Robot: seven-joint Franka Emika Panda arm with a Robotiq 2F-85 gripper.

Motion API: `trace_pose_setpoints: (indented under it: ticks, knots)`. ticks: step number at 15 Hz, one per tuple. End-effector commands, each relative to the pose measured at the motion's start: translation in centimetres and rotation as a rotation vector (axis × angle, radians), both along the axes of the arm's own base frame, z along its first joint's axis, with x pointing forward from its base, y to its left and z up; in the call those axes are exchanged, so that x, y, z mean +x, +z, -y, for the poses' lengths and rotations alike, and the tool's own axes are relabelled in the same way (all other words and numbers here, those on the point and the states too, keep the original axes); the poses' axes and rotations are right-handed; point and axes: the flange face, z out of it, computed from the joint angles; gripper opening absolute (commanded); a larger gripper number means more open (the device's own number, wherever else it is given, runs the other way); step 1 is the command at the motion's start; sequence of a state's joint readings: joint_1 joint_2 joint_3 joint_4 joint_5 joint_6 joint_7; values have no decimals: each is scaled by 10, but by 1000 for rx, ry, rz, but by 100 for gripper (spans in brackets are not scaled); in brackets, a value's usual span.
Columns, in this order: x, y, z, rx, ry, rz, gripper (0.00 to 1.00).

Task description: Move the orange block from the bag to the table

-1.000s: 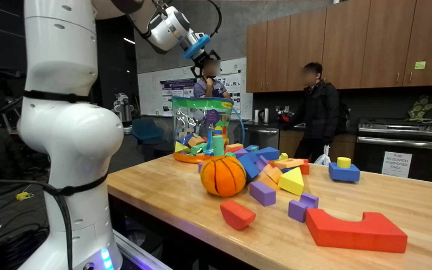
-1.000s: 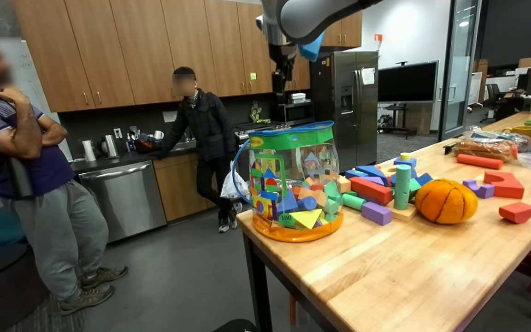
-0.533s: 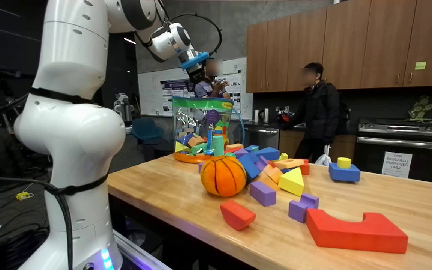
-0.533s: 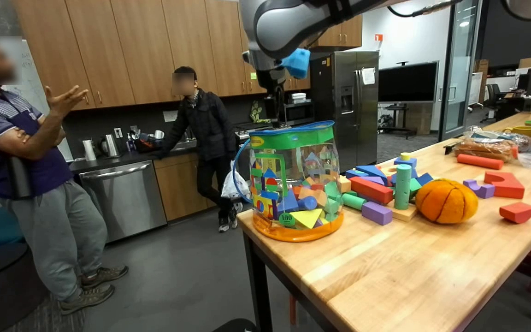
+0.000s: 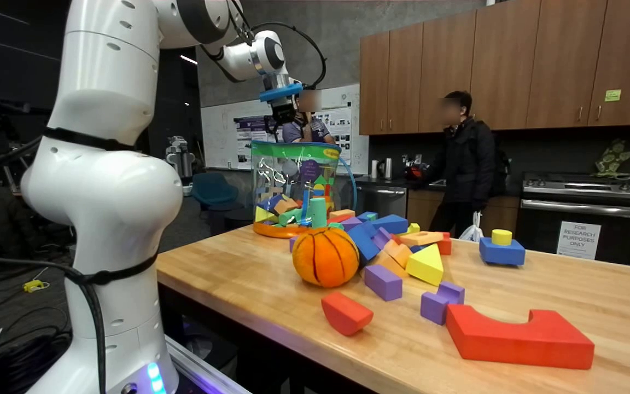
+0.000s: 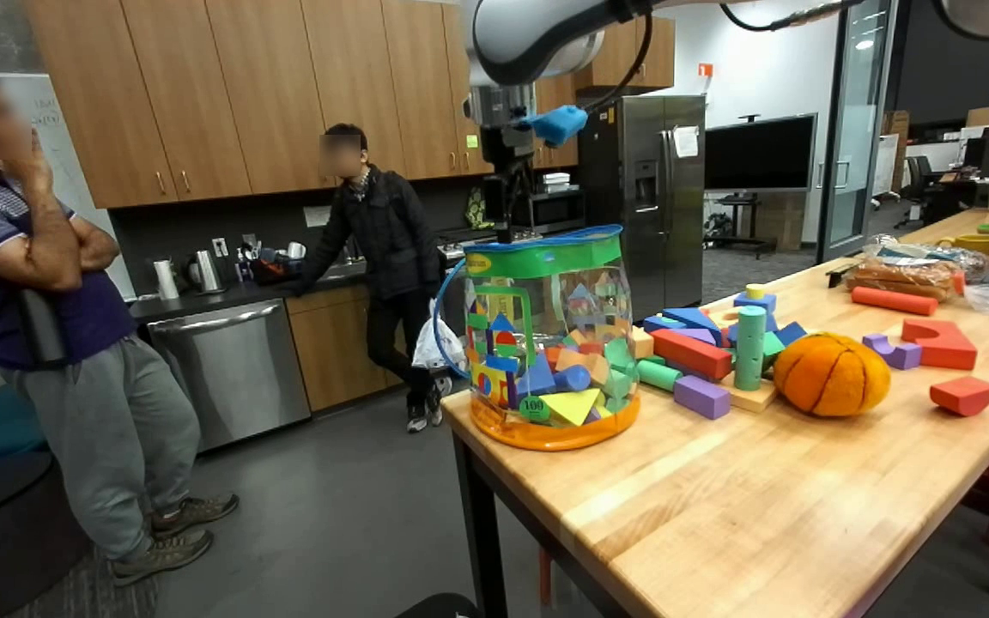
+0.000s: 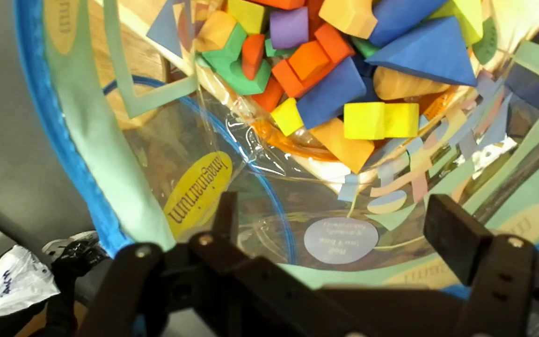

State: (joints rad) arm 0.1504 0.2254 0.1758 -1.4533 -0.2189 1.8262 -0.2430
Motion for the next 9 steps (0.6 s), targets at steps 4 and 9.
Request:
trace_pose_setpoints:
  ticks: [4, 9]
  knots:
    - [1, -14, 3, 80, -162, -19, 100]
    - [0, -21, 4, 52, -265, -32, 100]
